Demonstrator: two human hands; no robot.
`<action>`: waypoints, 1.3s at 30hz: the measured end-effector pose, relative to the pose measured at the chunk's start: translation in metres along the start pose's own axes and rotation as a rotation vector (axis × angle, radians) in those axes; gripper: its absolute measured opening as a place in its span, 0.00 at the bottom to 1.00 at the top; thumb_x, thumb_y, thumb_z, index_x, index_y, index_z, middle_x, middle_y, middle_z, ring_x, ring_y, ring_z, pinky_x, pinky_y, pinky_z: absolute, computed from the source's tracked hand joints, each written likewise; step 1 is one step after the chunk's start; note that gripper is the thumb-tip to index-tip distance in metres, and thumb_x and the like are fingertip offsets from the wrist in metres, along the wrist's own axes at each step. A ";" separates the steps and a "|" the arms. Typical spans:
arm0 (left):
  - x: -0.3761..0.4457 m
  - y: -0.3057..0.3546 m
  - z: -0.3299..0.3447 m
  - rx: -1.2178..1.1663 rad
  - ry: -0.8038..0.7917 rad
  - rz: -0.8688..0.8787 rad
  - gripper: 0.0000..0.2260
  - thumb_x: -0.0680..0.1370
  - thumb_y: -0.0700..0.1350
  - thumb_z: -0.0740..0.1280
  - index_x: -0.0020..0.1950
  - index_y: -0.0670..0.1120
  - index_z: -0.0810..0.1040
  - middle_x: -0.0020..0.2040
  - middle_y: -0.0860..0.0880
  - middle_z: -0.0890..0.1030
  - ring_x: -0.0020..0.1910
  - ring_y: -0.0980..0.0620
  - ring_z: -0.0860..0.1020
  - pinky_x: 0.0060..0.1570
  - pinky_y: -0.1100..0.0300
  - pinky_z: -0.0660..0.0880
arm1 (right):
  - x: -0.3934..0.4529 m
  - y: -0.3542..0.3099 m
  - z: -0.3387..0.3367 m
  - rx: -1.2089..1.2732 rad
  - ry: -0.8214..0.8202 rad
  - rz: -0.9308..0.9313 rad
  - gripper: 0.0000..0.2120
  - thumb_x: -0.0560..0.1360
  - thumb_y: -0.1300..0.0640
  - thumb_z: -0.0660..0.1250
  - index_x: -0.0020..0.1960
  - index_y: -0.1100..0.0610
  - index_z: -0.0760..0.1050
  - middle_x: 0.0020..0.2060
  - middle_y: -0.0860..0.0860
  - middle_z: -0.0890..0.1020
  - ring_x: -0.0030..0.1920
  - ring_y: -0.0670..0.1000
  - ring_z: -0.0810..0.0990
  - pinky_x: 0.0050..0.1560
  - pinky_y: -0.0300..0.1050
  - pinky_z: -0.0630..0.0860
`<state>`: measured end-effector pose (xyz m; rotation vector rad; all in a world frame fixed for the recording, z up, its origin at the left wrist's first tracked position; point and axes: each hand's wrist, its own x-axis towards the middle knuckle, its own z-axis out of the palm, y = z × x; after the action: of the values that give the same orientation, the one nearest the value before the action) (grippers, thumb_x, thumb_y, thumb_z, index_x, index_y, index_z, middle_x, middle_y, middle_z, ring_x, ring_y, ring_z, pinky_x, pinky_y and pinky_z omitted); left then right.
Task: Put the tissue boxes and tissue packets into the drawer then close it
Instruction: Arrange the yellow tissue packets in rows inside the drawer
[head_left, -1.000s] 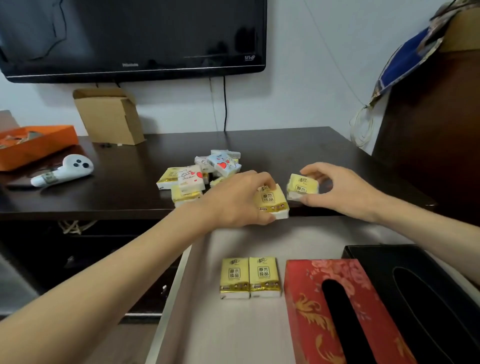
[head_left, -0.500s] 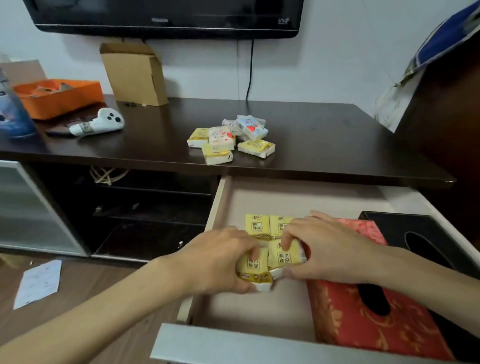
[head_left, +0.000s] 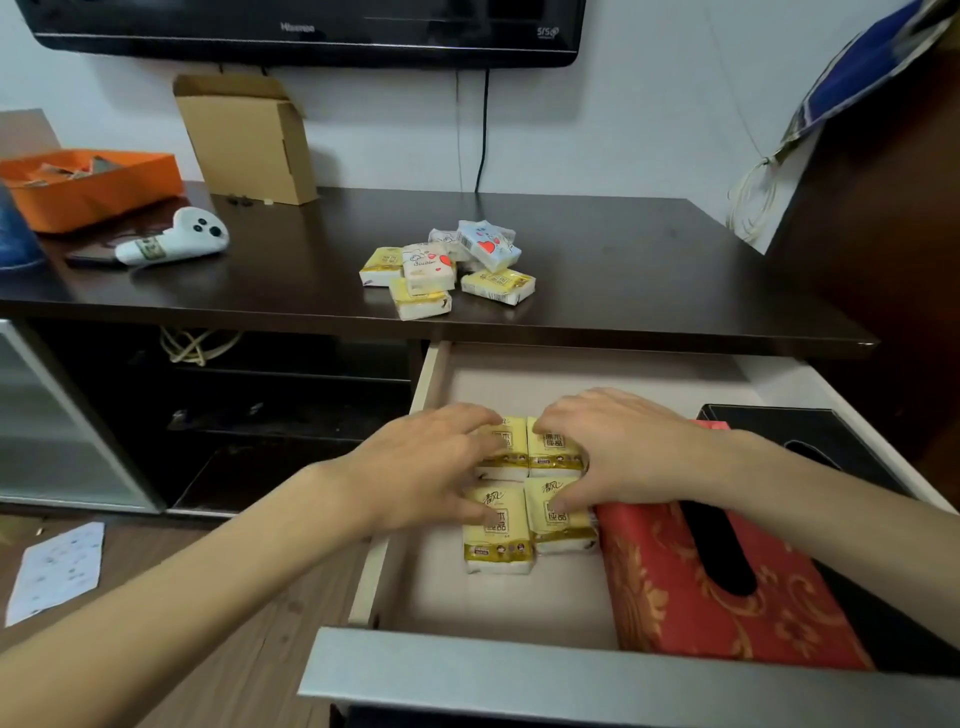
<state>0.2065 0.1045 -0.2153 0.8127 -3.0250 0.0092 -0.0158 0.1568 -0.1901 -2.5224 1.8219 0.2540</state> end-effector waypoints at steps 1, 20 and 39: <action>0.006 -0.002 0.000 0.034 -0.040 -0.002 0.34 0.73 0.65 0.69 0.74 0.49 0.68 0.75 0.49 0.67 0.73 0.49 0.66 0.69 0.54 0.67 | 0.005 -0.001 0.000 -0.049 -0.044 0.007 0.32 0.66 0.30 0.72 0.59 0.51 0.74 0.55 0.48 0.78 0.57 0.53 0.76 0.59 0.50 0.70; 0.042 -0.016 0.017 0.081 -0.043 -0.047 0.30 0.71 0.69 0.68 0.66 0.51 0.76 0.63 0.52 0.73 0.61 0.51 0.72 0.62 0.54 0.69 | 0.020 -0.006 0.011 -0.099 -0.098 0.082 0.26 0.68 0.34 0.75 0.54 0.54 0.77 0.50 0.48 0.76 0.54 0.54 0.78 0.50 0.49 0.71; 0.071 -0.117 -0.057 -0.264 0.353 -0.635 0.14 0.73 0.57 0.71 0.55 0.53 0.77 0.58 0.51 0.79 0.56 0.48 0.77 0.51 0.51 0.75 | 0.143 0.059 -0.040 0.688 0.498 0.357 0.21 0.73 0.47 0.76 0.64 0.50 0.79 0.62 0.50 0.78 0.60 0.53 0.76 0.57 0.50 0.74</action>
<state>0.2039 -0.0316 -0.1574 1.5005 -2.2691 -0.2182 -0.0227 -0.0013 -0.1661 -1.8655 2.0162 -0.9138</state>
